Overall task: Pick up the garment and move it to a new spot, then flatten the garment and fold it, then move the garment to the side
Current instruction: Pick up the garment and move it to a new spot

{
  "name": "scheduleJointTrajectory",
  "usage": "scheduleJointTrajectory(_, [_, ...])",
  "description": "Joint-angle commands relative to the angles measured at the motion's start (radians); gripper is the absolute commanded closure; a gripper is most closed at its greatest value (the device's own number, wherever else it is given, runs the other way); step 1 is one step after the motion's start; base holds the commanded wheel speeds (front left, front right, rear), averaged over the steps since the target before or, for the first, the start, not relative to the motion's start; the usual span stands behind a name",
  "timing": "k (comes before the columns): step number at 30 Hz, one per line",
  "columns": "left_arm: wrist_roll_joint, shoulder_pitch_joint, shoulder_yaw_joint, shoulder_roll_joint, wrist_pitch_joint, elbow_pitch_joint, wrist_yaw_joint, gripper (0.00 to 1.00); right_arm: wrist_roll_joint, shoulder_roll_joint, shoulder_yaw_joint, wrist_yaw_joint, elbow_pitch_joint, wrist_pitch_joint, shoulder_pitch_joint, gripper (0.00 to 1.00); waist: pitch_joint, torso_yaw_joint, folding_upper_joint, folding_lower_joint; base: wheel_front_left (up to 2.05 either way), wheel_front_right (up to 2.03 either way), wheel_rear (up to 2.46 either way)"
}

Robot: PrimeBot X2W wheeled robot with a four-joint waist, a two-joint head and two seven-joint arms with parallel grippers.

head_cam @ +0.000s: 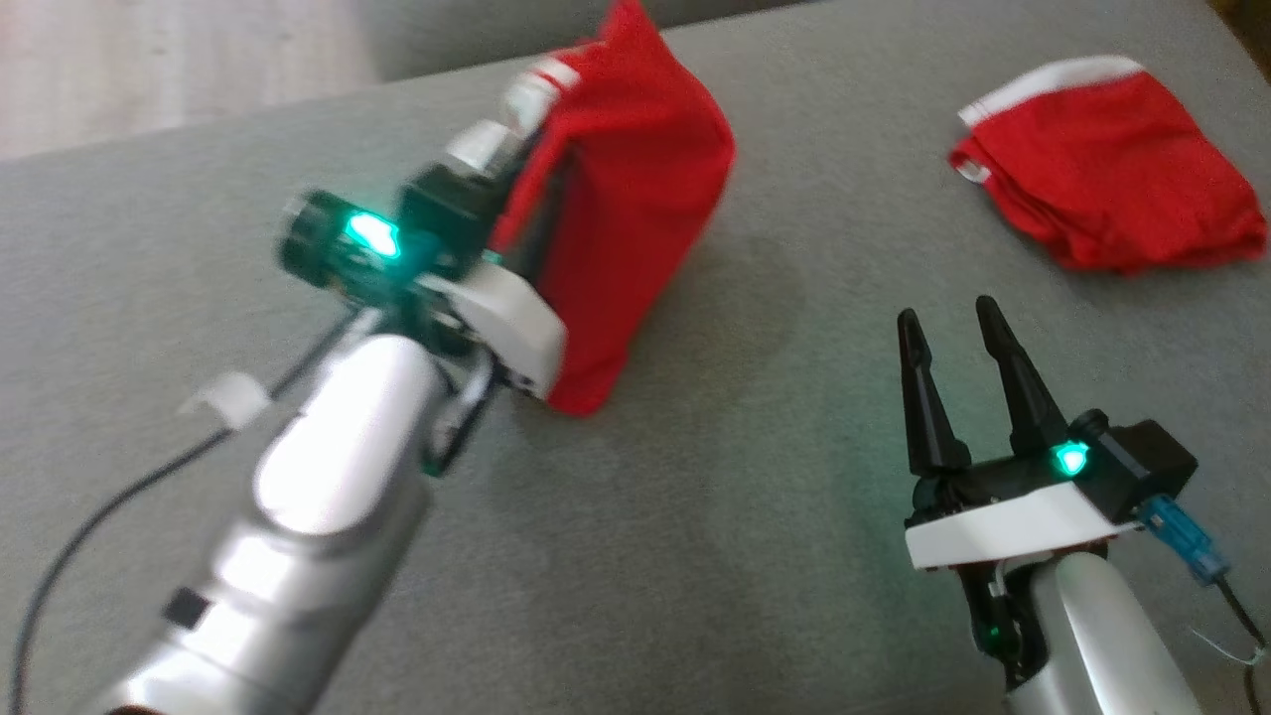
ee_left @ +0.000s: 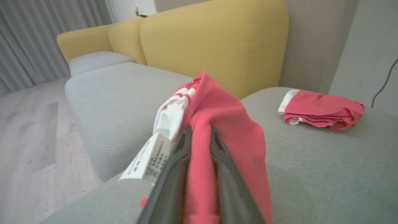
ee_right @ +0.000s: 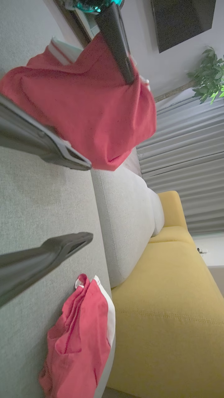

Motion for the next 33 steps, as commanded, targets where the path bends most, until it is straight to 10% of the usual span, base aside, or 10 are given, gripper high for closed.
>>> scheduleJointTrajectory(1, [0.003,-0.032,0.013,-0.016,-0.014,-0.002,-0.001,0.00,0.011,-0.002,0.031,-0.001,-0.036,-0.010,-0.038,0.00,0.036,-0.049,0.0000,-0.0001,0.00,0.00,0.00])
scheduleJointTrajectory(17, [-0.013,-0.058,-0.011,-0.083,-0.181,0.120,-0.015,0.00,0.001,-0.002,0.012,-0.001,-0.020,-0.010,-0.027,0.00,0.002,0.023,0.0000,-0.0001,0.00,0.00,0.00])
scheduleJointTrajectory(33, [-0.077,0.128,0.090,0.045,-0.269,0.038,0.072,0.00,-0.031,-0.002,-0.023,-0.001,-0.005,-0.010,0.023,0.00,-0.084,0.173,0.0000,-0.0001,0.00,0.00,0.00])
